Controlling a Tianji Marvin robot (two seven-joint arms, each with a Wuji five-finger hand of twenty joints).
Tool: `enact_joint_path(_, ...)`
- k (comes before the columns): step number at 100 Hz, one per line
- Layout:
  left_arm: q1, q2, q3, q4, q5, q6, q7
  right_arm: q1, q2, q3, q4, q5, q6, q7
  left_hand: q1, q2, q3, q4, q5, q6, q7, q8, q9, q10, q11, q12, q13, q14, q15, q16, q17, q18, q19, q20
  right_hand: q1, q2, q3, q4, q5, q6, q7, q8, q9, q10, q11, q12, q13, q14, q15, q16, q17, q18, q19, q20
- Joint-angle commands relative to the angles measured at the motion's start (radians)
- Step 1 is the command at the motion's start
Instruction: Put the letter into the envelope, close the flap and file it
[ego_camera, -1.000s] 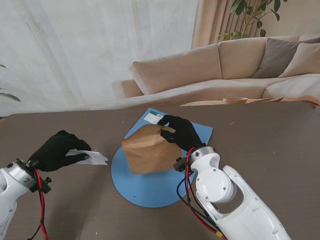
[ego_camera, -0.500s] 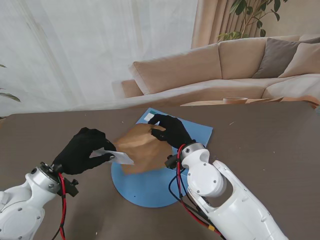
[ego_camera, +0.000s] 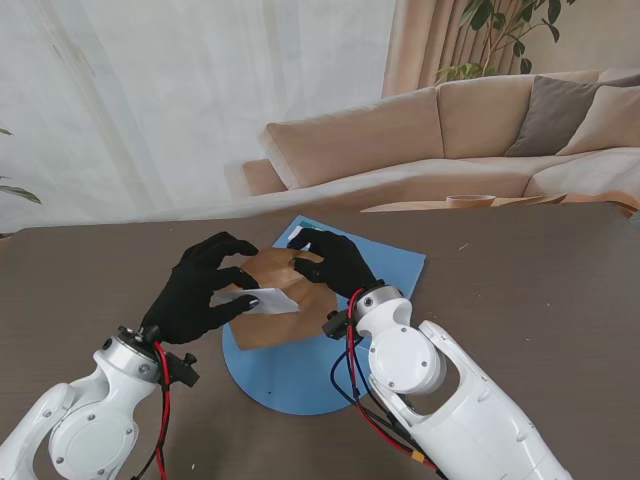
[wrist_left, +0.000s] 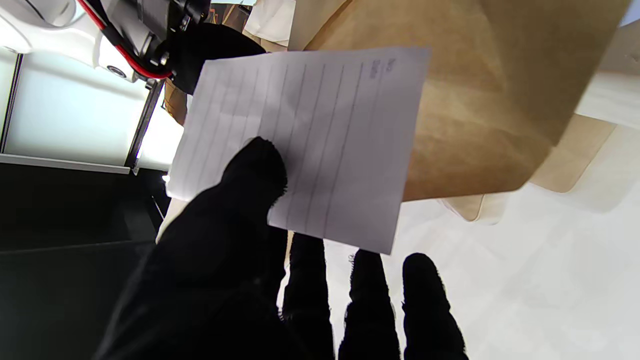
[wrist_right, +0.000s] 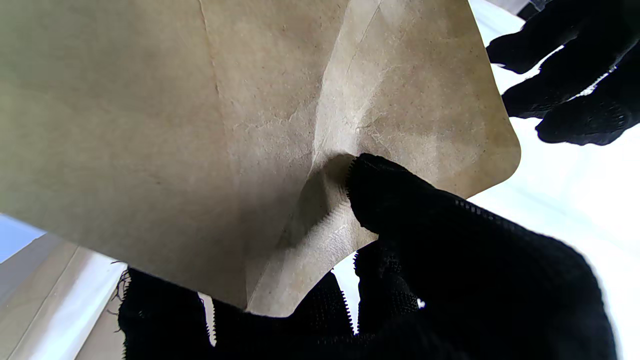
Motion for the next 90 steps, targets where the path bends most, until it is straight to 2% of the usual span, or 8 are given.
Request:
enact_joint_path(1,-0.010,-0.011,0.013,0.007,-0.008,0.008,-0.024,0.000,-0.007,-0.005,0.000,0.004,-0.005,0.015,0.005,0.002,0.048,-0.008,0.052,-0.088,0.041,0.009,-0.040,-0.036,-0.025,-0.018,-0.040,-0.032,-0.017,0.002,-0.014,-0.037,-0.018,0.030,0.016,0.009,0.016,0.012,0.028,0.002,0.037,0.033,0.033,0.004,0.024,0.010,0.032,0.012,0.023,0.011,0.000,0.020,0.032,0.015)
enact_joint_path(22,-0.039,-0.011,0.052,0.044,0.006,0.034,-0.010,0.002,-0.008,-0.008,-0.004,0.004,-0.008,0.013,-0.008,0.005,0.041,-0.002,0.049,-0.129,0.044,0.003,-0.044,-0.064,-0.031,-0.029,-0.041,-0.037,-0.021,-0.001,-0.016,-0.044,-0.027,0.040,0.016,0.009,0.015,0.012,0.027,0.002,0.036,0.033,0.032,0.004,0.024,0.010,0.032,0.014,0.023,0.011,0.000,0.019,0.033,0.015)
enact_joint_path(43,-0.068,-0.018,0.083,0.090,0.067,0.037,0.065,0.003,-0.009,-0.011,-0.008,0.001,-0.010,0.008,-0.015,0.013,0.040,0.002,0.039,-0.147,0.054,0.007,-0.052,-0.075,-0.027,-0.031,-0.039,-0.040,-0.019,0.001,-0.013,-0.048,-0.031,0.051,0.015,0.010,0.015,0.013,0.028,0.001,0.037,0.033,0.033,0.003,0.024,0.010,0.032,0.011,0.023,0.011,0.000,0.019,0.033,0.015)
enact_joint_path(71,-0.088,-0.027,0.098,0.135,0.144,0.010,0.177,0.004,-0.010,-0.011,-0.009,0.004,-0.009,0.005,-0.016,0.018,0.045,0.003,0.026,-0.149,0.068,0.012,-0.074,-0.081,-0.022,-0.031,-0.044,-0.044,-0.025,0.002,-0.012,-0.054,-0.036,0.056,0.016,0.009,0.015,0.013,0.028,0.002,0.036,0.033,0.032,0.006,0.025,0.010,0.032,0.013,0.024,0.011,0.000,0.020,0.033,0.015)
enact_joint_path(90,-0.091,-0.022,0.094,0.143,0.184,0.011,0.184,0.005,-0.011,-0.012,-0.009,0.004,-0.011,0.004,-0.012,0.013,0.047,0.002,0.026,-0.140,0.071,0.000,-0.076,-0.079,-0.020,-0.034,-0.046,-0.042,-0.034,0.003,-0.014,-0.053,-0.045,0.055,0.016,0.010,0.015,0.013,0.028,0.004,0.036,0.033,0.032,0.005,0.024,0.010,0.033,0.011,0.024,0.011,-0.001,0.019,0.033,0.015)
